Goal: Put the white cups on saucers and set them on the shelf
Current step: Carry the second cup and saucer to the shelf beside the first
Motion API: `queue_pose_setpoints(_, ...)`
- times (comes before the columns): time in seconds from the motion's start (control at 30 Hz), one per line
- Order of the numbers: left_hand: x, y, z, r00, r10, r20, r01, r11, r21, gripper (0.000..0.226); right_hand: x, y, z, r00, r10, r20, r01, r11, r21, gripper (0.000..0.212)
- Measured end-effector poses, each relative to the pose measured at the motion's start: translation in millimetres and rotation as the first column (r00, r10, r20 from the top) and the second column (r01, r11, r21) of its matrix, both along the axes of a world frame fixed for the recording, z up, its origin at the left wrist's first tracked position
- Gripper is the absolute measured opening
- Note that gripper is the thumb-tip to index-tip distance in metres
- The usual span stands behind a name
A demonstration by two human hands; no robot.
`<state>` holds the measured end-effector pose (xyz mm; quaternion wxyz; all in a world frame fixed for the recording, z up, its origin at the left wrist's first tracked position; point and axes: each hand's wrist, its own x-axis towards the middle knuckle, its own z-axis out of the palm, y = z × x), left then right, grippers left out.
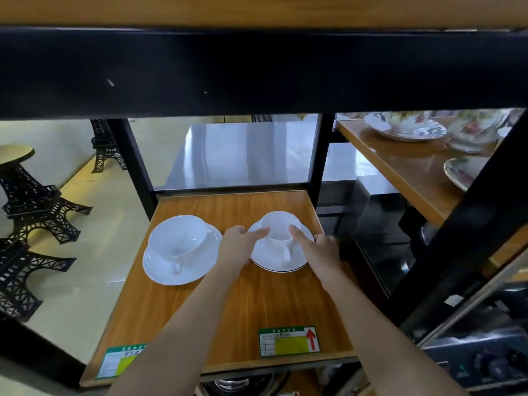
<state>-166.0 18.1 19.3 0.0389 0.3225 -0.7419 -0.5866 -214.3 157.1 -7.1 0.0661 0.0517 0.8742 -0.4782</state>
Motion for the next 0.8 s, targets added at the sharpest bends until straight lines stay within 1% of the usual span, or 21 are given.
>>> queue_pose_setpoints(0.03,0,0,1,1.000,-0.020,-0.018,0.018,0.994,-0.107,0.067,2,1,4,0.999,0.004,-0.054,-0.001,0.998,0.068,0.073)
queue_pose_setpoints(0.07,2,1,4,0.998,-0.028,-0.059,0.019,0.989,-0.147,0.067,4,2,9,0.994,0.018,-0.104,-0.009,0.996,0.086,0.069)
queue_pose_setpoints(0.1,3,1,4,0.993,-0.046,-0.105,0.031,0.989,-0.147,0.064,7,3,14,0.992,0.040,-0.119,-0.033,0.998,0.058,0.065)
queue_pose_setpoints(0.17,5,4,5,0.984,-0.071,-0.163,0.062,0.996,-0.056,0.055,11,4,23,0.994,0.079,-0.073,-0.083,0.995,-0.052,0.058)
queue_pose_setpoints(0.23,6,8,3,0.978,-0.105,-0.180,0.108,0.994,0.005,0.053,15,3,24,0.994,0.103,-0.027,-0.106,0.984,-0.146,0.058)
queue_pose_setpoints(0.27,8,10,3,0.976,-0.104,-0.189,0.111,0.993,0.028,0.055,16,3,23,0.994,0.106,-0.020,-0.108,0.977,-0.183,0.058)
queue_pose_setpoints(0.33,8,9,-2,0.974,-0.091,-0.210,0.107,0.992,0.069,0.067,17,1,20,0.995,0.099,-0.018,-0.100,0.967,-0.233,0.057)
queue_pose_setpoints(0.47,7,6,-9,0.968,-0.135,-0.213,0.168,0.975,0.148,0.088,19,2,17,0.994,0.100,-0.051,-0.109,0.965,-0.238,0.055)
queue_pose_setpoints(0.5,10,6,-6,0.964,-0.154,-0.217,0.189,0.970,0.150,0.086,19,1,16,0.994,0.098,-0.056,-0.108,0.968,-0.226,0.057)
queue_pose_setpoints(0.57,17,8,3,0.954,-0.179,-0.239,0.206,0.974,0.093,0.068,20,-1,17,0.993,0.068,-0.094,-0.082,0.983,-0.166,0.062)
queue_pose_setpoints(0.63,22,2,6,0.948,-0.150,-0.281,0.149,0.989,-0.024,0.055,21,-5,20,0.980,0.019,-0.199,-0.052,0.986,-0.161,0.065)
queue_pose_setpoints(0.67,26,-1,11,0.942,-0.123,-0.312,0.099,0.991,-0.093,0.051,23,-8,25,0.965,-0.008,-0.260,-0.041,0.983,-0.181,0.063)
queue_pose_setpoints(0.73,36,-13,21,0.916,-0.026,-0.401,-0.064,0.976,-0.209,0.038,24,-16,35,0.927,-0.020,-0.374,-0.055,0.980,-0.189,0.054)
queue_pose_setpoints(0.77,42,-22,24,0.890,0.041,-0.454,-0.162,0.960,-0.230,0.031,26,-23,39,0.915,-0.002,-0.403,-0.080,0.979,-0.186,0.050)
queue_pose_setpoints(0.8,48,-33,26,0.850,0.114,-0.514,-0.257,0.942,-0.216,0.023,29,-31,45,0.914,0.020,-0.405,-0.111,0.973,-0.204,0.046)
